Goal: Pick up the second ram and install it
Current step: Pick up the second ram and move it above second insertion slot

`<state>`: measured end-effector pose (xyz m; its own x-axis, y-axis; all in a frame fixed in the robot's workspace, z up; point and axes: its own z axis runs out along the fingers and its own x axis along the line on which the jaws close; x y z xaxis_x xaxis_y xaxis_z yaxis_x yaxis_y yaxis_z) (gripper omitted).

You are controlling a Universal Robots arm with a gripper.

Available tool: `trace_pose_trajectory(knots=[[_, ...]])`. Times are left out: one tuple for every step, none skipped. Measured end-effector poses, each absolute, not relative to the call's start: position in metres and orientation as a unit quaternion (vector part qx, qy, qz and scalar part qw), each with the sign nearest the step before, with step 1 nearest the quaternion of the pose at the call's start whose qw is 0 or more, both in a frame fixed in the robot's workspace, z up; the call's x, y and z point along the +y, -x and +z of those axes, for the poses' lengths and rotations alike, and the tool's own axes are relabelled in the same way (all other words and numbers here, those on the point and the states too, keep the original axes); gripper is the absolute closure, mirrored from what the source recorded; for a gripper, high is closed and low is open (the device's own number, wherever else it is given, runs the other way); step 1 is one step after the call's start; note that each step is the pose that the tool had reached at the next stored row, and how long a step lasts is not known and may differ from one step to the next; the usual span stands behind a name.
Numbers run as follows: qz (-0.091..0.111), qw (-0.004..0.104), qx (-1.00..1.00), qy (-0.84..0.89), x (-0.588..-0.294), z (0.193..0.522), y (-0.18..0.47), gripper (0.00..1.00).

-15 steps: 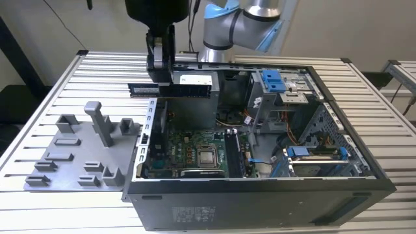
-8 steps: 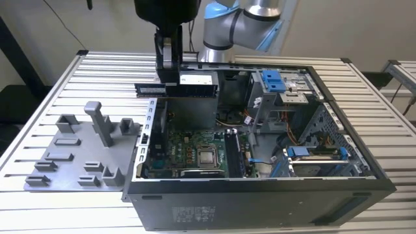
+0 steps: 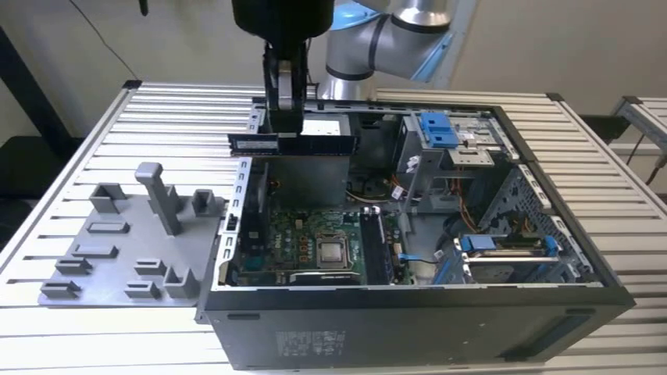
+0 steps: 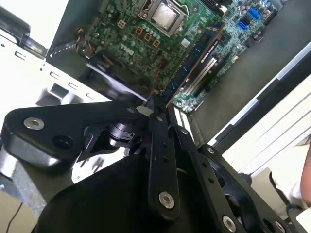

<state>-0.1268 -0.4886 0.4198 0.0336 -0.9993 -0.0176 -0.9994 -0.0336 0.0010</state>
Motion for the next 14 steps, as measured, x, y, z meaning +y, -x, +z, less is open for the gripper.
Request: trace_pose_trajectory(knots=[[0.007,0.006,0.695,0.719,-0.489,0.42,0.125,0.86],[0.007,0.006,0.695,0.719,-0.489,0.42,0.124,0.86],[0.007,0.006,0.694,0.72,-0.489,0.42,0.122,0.86],[0.007,0.006,0.694,0.72,-0.489,0.42,0.121,0.86],[0.007,0.006,0.694,0.72,-0.489,0.42,0.119,0.86],[0.007,0.006,0.694,0.72,-0.489,0.42,0.118,0.86],[0.007,0.006,0.693,0.72,-0.489,0.42,0.117,0.86],[0.007,0.006,0.693,0.721,-0.489,0.42,0.115,0.86],[0.007,0.006,0.693,0.721,-0.489,0.42,0.114,0.86],[0.007,0.006,0.693,0.721,-0.489,0.42,0.112,0.86],[0.007,0.006,0.693,0.721,-0.489,0.42,0.11,0.86],[0.007,0.006,0.693,0.721,-0.489,0.42,0.108,0.86],[0.007,0.006,0.693,0.721,-0.489,0.42,0.106,0.86],[0.007,0.006,0.693,0.721,-0.489,0.42,0.103,0.86]])
